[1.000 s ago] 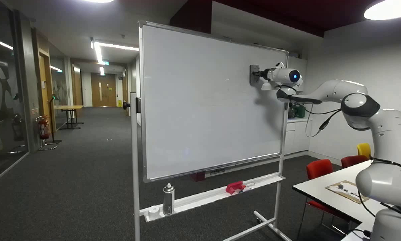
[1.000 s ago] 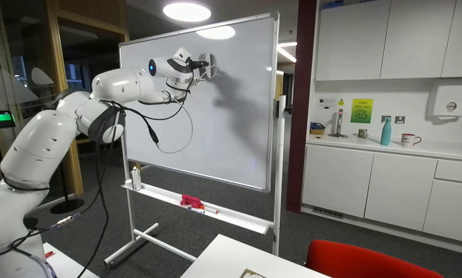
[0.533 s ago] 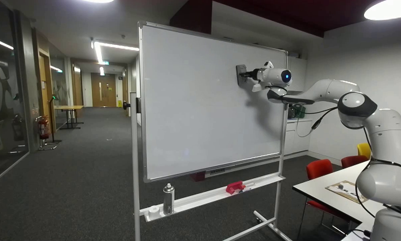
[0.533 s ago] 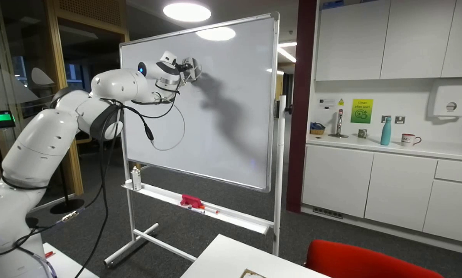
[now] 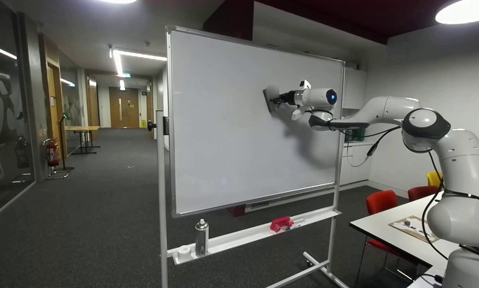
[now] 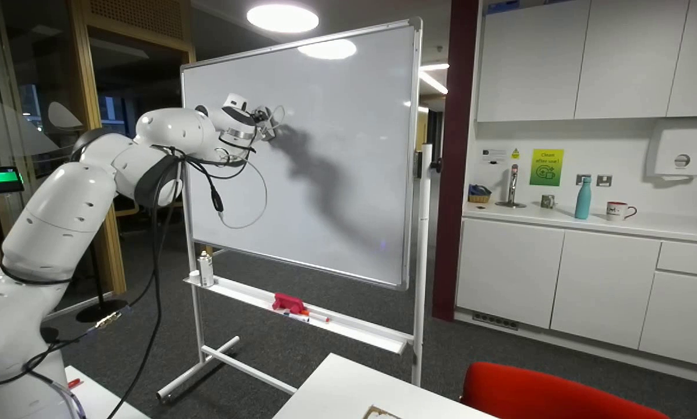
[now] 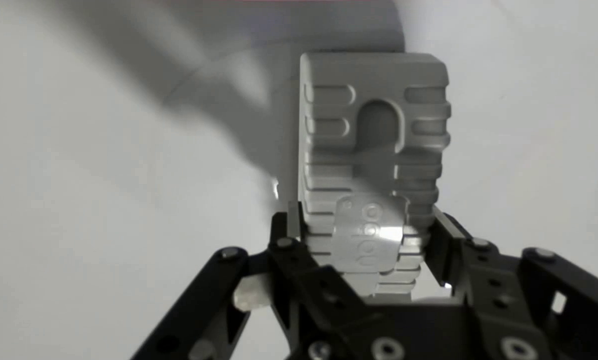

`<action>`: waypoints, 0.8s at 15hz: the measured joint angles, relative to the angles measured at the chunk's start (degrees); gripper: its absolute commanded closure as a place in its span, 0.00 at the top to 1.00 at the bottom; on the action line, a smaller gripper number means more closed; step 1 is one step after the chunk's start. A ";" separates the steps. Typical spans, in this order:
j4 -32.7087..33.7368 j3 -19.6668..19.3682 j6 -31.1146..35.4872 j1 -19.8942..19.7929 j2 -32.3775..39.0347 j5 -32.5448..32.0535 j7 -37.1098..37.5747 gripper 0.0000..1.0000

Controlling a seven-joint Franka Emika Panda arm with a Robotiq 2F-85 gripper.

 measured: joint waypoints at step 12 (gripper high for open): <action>-3.25 0.44 0.50 -0.38 0.20 1.25 -4.99 0.34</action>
